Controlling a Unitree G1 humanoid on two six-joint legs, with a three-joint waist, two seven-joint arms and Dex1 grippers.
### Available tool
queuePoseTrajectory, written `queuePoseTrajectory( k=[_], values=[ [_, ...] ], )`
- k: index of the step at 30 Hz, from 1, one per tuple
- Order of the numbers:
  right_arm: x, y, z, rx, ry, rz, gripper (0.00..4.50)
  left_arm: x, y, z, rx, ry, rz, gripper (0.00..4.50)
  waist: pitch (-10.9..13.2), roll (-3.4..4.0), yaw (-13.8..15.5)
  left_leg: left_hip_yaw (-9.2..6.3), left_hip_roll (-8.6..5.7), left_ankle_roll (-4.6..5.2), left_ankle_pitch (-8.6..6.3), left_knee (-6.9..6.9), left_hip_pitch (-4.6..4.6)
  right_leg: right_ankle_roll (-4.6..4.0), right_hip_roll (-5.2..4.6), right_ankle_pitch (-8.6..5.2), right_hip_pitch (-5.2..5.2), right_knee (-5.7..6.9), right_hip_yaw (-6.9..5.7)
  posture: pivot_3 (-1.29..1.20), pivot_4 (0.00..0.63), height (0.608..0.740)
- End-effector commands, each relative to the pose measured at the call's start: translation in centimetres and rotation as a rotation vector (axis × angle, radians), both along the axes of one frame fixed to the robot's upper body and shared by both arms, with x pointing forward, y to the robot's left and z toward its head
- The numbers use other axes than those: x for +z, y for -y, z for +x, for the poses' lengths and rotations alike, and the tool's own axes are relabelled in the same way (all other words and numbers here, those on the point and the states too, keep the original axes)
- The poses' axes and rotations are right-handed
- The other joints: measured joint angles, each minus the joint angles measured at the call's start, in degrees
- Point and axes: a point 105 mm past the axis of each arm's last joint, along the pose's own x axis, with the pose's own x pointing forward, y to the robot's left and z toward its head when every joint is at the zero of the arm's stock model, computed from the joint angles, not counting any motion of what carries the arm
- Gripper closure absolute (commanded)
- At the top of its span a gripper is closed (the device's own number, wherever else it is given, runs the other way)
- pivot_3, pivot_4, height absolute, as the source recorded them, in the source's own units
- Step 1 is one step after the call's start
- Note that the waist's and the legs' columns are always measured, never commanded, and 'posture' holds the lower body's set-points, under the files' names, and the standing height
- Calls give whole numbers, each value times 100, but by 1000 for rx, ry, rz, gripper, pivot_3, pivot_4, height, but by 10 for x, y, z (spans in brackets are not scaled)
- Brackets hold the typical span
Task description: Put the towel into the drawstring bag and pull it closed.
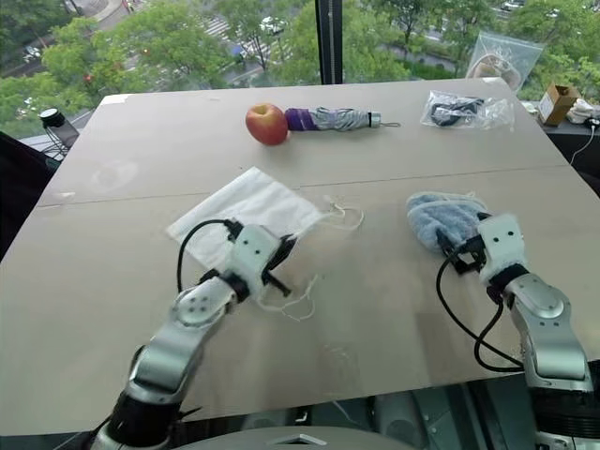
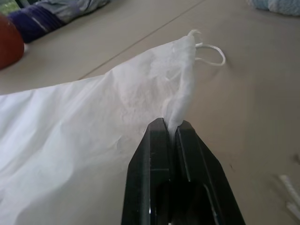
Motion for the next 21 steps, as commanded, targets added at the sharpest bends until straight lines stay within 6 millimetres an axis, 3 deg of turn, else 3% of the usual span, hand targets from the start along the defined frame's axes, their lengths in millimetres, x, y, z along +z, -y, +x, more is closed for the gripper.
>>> queuePoseTrajectory(
  k=[1,7,11,16,21],
  values=[
    [-5,8,12,-82,-50,49,0,21,-21,3,58,40,-88,4420,0,0,-5,1,0,0,0,6,0,5,0,-2,2,1,1,0,150,740],
    [-33,28,28,-264,-283,220,0,48,-32,20,52,116,-166,4420,-2,-6,-12,1,-2,1,1,31,6,-5,0,6,23,2,5,0,150,740],
    [-54,9,20,-198,-484,288,0,56,-35,23,32,130,-158,4420,-22,-34,-17,0,-1,1,1,32,8,-15,3,12,25,1,5,0,150,740],
    [-54,-6,17,-146,-527,314,1495,61,-41,21,-50,46,-177,4500,-26,-43,-21,-7,6,1,0,28,8,-14,13,10,24,1,1,0,150,740],
    [-51,-18,20,-100,-513,293,3833,57,-44,18,-116,-42,-211,4500,-28,-44,-28,-11,12,0,0,25,11,-7,24,5,24,1,3,0,150,740]
  ],
)
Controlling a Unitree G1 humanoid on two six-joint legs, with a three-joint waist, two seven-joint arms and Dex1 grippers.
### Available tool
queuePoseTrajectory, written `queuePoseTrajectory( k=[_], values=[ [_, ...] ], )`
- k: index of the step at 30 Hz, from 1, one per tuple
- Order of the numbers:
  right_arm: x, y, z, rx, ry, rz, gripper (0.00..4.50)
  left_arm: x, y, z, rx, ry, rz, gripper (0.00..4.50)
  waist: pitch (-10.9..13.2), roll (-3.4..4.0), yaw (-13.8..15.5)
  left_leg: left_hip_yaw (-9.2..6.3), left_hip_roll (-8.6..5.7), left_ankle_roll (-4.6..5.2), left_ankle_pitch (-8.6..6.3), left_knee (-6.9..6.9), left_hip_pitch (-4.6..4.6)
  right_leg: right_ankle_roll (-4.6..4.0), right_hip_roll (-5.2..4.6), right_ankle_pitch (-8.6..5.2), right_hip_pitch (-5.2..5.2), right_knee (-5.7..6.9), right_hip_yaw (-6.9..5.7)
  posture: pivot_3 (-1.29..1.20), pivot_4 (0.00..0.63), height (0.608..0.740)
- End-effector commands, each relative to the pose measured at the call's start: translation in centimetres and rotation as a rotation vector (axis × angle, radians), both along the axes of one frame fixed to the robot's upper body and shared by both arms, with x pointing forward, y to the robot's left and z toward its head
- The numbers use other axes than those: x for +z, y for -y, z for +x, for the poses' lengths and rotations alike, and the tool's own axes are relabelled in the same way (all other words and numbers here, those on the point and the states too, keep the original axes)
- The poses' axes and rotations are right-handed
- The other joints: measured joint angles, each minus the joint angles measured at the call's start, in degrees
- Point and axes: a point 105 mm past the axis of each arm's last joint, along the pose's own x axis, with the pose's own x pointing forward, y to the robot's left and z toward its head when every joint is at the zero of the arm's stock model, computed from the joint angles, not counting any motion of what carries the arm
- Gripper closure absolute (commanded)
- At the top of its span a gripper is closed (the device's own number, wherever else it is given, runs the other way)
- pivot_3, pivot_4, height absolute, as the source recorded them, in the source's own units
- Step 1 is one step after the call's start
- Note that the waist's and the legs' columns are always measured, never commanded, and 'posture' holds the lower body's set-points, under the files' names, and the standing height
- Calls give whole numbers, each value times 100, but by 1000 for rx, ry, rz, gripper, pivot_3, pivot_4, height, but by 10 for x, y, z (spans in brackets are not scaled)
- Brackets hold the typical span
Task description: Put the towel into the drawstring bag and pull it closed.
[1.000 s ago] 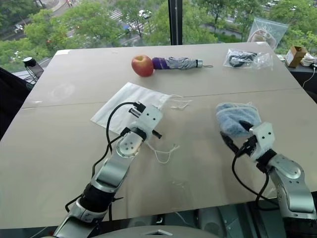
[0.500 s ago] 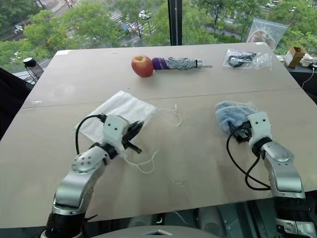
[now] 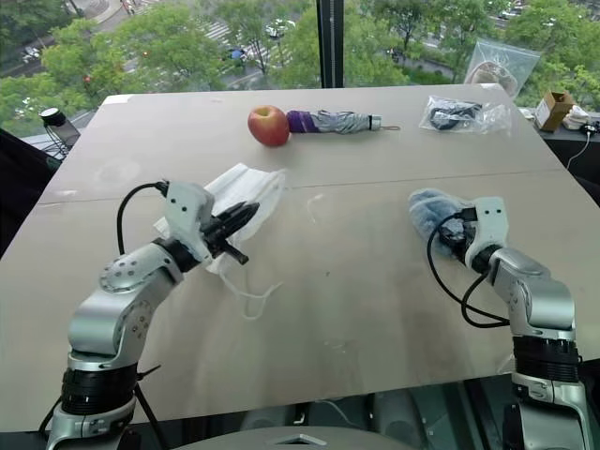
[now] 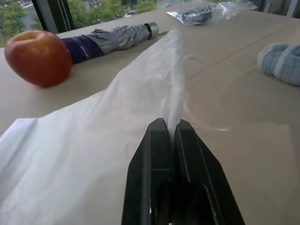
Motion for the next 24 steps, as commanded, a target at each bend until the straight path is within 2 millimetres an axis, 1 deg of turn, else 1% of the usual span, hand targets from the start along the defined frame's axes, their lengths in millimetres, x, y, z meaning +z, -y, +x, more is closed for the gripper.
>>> queuePoseTrajectory(
  k=[1,2,4,5,7,9,11,14,16,20,22,24],
  values=[
    [-29,-14,-9,44,-114,6,4231,-4,1,-6,-79,-59,-32,4500,0,0,-10,1,0,0,0,0,0,0,0,0,0,0,1,0,150,740],
    [-28,-17,-8,50,-105,4,4434,-7,1,-7,-100,-80,-43,4500,0,0,-22,2,0,0,0,0,0,0,0,0,0,0,2,0,150,740],
    [-25,-20,-7,57,-92,3,4439,-11,-1,-8,-118,-94,-39,4500,0,-1,-49,2,2,0,0,-2,1,0,2,0,-1,0,2,0,150,740],
    [-24,-23,-6,64,-81,2,4439,-14,-6,-4,-109,-85,2,4500,-1,-3,-59,2,2,0,0,-2,1,0,2,0,-1,0,2,0,150,740],
    [-21,-29,-5,71,-59,8,4439,-14,-16,4,-81,-63,27,4500,-1,-4,-100,-1,6,0,0,-6,2,0,8,0,-2,0,1,0,150,740],
    [-21,-35,-6,79,-49,17,4439,-11,-18,6,-100,-56,-10,3915,-1,-4,-127,-6,6,0,0,-16,9,-2,13,0,-2,0,3,0,150,740],
    [-23,-40,-9,84,-47,23,4439,-11,-17,5,-125,-56,-19,3212,-1,-5,-155,-8,10,0,0,-22,10,-2,18,0,-4,-1,3,0,150,740],
    [-25,-43,-11,81,-44,28,4440,-13,-17,2,-146,-62,-31,1764,-1,-5,-168,-2,12,-1,-1,-37,9,-16,20,0,-13,-1,11,0,150,740],
    [-25,-44,-12,78,-40,31,4440,-19,-19,-2,-166,-93,-12,774,-1,-5,-174,-3,15,-1,-1,-42,11,-23,24,-2,-15,-1,11,0,150,740],
    [-24,-46,-12,78,-30,33,4440,-33,-28,-5,-172,-125,86,735,0,-4,-179,-5,26,-1,-1,-49,15,-28,36,-9,-19,0,8,0,150,740],
    [-23,-47,-11,78,-24,35,4440,-42,-27,-8,-194,-136,150,735,0,-3,-178,-6,32,-1,-1,-49,15,-31,40,-12,-20,0,6,0,150,740],
    [-23,-48,-10,80,-20,36,4440,-46,-23,-8,-206,-120,178,735,1,-1,-178,-3,35,-1,-1,-50,15,-31,41,-13,-23,0,8,0,150,740]
  ],
)
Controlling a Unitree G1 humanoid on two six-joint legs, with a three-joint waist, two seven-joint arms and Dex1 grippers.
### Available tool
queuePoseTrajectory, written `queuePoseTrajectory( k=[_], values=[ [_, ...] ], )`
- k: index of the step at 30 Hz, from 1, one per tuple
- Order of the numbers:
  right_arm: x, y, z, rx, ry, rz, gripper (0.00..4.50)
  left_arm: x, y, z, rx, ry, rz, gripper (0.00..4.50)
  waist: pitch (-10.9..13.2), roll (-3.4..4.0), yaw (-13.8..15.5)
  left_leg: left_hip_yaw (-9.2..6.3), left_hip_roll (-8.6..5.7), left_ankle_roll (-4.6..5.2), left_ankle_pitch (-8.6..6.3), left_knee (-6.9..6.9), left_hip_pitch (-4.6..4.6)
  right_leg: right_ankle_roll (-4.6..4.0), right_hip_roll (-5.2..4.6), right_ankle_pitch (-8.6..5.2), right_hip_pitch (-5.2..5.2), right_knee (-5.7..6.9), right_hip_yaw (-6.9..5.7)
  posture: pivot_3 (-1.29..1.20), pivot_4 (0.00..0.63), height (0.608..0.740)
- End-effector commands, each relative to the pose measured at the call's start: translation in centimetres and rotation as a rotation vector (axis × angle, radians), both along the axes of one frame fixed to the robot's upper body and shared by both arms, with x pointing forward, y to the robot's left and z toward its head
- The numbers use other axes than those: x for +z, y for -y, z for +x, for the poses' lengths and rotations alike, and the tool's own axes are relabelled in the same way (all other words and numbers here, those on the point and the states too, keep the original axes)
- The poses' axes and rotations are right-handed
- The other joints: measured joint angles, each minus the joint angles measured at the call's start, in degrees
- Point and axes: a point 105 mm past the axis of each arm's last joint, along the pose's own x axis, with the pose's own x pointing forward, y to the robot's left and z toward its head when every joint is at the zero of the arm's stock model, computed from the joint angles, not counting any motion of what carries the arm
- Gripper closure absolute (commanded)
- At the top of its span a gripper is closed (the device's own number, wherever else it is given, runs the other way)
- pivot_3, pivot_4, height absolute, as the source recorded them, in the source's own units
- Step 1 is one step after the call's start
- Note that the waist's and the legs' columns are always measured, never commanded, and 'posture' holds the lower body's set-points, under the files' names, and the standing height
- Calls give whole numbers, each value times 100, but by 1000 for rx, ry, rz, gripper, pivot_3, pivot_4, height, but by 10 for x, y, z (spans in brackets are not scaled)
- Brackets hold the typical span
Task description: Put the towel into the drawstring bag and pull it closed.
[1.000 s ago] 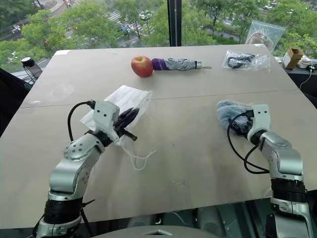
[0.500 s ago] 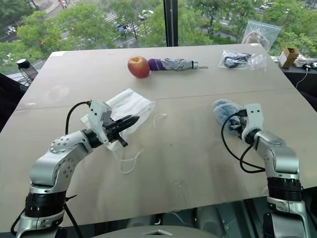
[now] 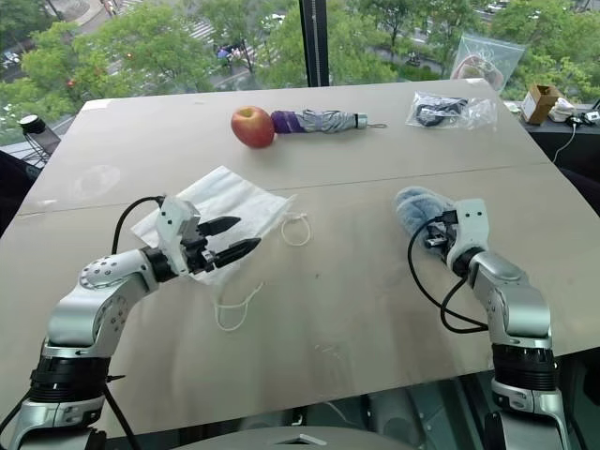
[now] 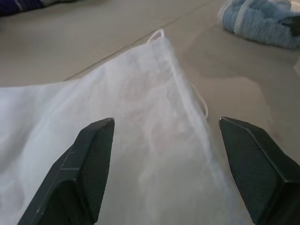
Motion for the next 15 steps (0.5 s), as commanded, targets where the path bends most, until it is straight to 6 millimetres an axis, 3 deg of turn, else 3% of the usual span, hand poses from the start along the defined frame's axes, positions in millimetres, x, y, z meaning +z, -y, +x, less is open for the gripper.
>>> queuePoseTrajectory(
  k=[1,8,15],
  values=[
    [-25,-20,-8,66,-95,26,4440,3,11,-1,-44,60,28,735,1,1,2,3,1,0,0,0,0,-1,-1,0,-2,0,2,0,150,740],
    [-26,-19,-8,63,-93,20,4440,4,22,-2,-16,111,-11,735,1,0,-8,5,9,0,0,-2,-1,-3,5,1,-7,0,7,0,150,740],
    [-29,-21,-10,71,-99,18,4440,2,15,-10,17,98,-22,3770,1,0,-3,6,13,0,0,-2,-1,-4,7,1,-8,0,7,0,150,740]
  ],
)
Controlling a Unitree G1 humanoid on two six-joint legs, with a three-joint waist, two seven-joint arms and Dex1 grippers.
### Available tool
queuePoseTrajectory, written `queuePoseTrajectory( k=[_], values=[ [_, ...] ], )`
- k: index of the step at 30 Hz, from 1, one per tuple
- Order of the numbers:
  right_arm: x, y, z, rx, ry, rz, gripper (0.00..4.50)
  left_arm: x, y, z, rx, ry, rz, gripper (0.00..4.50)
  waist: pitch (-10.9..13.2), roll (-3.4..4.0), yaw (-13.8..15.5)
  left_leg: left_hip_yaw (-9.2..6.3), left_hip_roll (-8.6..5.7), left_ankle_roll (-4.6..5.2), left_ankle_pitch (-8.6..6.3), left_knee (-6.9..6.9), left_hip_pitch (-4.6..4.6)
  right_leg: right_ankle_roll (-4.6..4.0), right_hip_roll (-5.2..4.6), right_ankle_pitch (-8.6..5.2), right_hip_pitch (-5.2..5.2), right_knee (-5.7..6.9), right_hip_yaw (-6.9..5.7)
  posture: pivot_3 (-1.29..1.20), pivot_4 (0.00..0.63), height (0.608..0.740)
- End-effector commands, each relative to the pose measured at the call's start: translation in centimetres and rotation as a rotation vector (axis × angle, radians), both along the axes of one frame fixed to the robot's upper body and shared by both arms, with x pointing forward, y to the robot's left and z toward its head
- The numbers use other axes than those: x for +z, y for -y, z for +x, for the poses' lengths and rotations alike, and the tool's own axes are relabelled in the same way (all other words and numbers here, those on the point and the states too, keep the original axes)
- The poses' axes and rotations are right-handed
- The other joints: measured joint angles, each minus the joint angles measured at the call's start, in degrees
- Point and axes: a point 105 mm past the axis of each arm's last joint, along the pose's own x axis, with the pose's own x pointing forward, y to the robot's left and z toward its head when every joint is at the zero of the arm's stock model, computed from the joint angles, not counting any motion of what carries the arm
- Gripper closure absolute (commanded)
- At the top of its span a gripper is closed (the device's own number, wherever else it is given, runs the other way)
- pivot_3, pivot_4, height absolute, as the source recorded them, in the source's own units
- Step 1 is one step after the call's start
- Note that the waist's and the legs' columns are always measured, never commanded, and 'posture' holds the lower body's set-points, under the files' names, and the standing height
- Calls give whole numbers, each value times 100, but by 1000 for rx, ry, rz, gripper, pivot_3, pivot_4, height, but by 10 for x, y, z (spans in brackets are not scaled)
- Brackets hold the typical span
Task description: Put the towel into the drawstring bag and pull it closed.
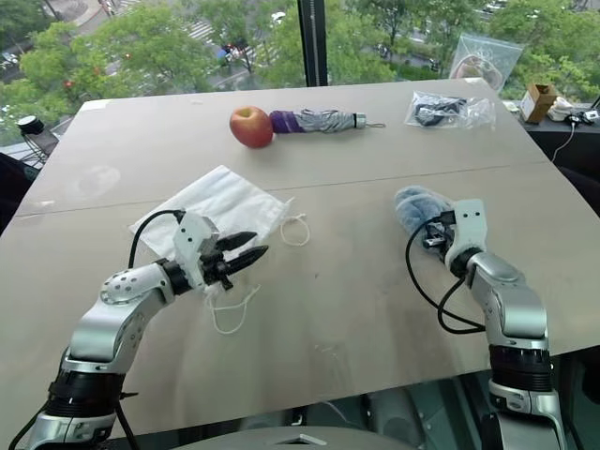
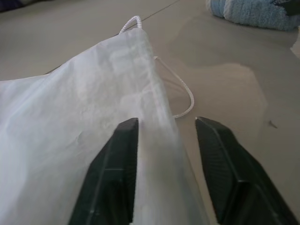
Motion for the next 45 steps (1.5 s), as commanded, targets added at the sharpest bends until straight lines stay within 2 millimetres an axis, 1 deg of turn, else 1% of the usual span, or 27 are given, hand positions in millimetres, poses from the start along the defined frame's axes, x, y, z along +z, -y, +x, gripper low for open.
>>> queuePoseTrajectory(
  k=[1,2,6,8,10,12,14,17,19,21,22,23,28,31,36,42,45],
  values=[
    [-29,-20,-10,74,-113,28,4440,13,-3,-2,7,51,12,4210,0,0,0,-1,0,0,0,0,0,0,0,0,0,0,-1,0,150,740],
    [-28,-20,-10,75,-113,28,4440,13,-4,-2,9,51,18,4496,0,0,0,-2,0,0,0,0,0,0,0,0,0,0,0,0,150,740],
    [-29,-20,-9,75,-111,26,4440,13,-7,-2,17,58,36,4500,0,0,-1,-2,1,0,0,0,0,0,0,-1,-2,0,1,0,150,740],
    [-29,-20,-10,76,-111,25,4440,17,-7,-3,12,86,33,4500,0,0,-1,-2,1,0,0,-1,-1,0,0,-1,-3,0,1,0,150,740],
    [-30,-21,-10,77,-111,25,4440,25,-7,-3,4,162,73,4500,0,0,-2,-2,1,0,0,0,-1,0,-1,-1,-4,0,2,0,150,740],
    [-30,-21,-11,76,-110,24,4440,29,-9,-4,1,257,174,4500,0,0,-3,-2,1,-1,0,-1,-2,0,-1,-1,-6,0,4,0,150,740],
    [-31,-21,-11,74,-109,23,4440,35,-7,-10,-7,363,245,4500,0,0,-4,-2,3,-1,0,-7,-1,-2,-1,0,-11,0,11,0,150,740],
    [-31,-20,-12,70,-107,20,4441,31,-1,-23,-49,453,345,3717,-2,-3,-5,3,4,-1,-1,-14,-1,-4,0,1,-21,-1,28,0,150,740],
    [-33,-20,-13,67,-110,21,4441,29,1,-30,-41,538,417,2861,-3,-5,0,14,3,-1,-1,-29,4,-22,-3,12,-23,-4,41,0,150,740],
    [-33,-20,-14,67,-113,21,4441,28,6,-34,-44,636,490,1853,-3,-5,12,21,3,-1,-1,-36,9,-22,-3,11,-24,-6,48,0,150,740],
    [-34,-21,-14,69,-114,22,4441,29,9,-35,-30,685,518,1510,-3,-5,18,21,3,-1,-1,-36,10,-17,-3,8,-25,-7,48,0,150,740],
    [-34,-22,-15,72,-116,23,4441,28,10,-33,5,731,555,1052,-3,-4,21,21,3,-1,-1,-36,10,-6,-3,2,-25,-6,48,0,150,740],
    [-33,-23,-15,76,-116,23,4441,16,6,-32,115,797,648,1017,-4,-6,12,26,6,-1,-1,-44,17,-4,-2,1,-25,-6,51,0,150,740],
    [-32,-23,-15,83,-120,19,4442,7,3,-35,153,789,680,1017,-5,-8,11,52,6,-1,-1,-76,45,-4,-1,0,-23,-6,70,0,150,740],
    [-31,-22,-15,92,-125,12,4442,9,-8,-38,261,793,678,1017,-5,-8,16,77,24,-1,-1,-93,56,-12,4,-7,-23,-6,76,0,150,740],
    [-29,-24,-12,102,-124,10,4442,4,-24,-37,365,710,634,1017,-5,-8,14,109,43,-1,-1,-94,60,-13,6,-8,-24,-6,77,0,150,740],
    [-29,-25,-12,105,-123,10,4442,-1,-25,-36,340,689,650,1017,-7,-11,9,119,45,-1,-1,-93,63,-13,7,-8,-25,-6,82,0,150,740]
  ],
)
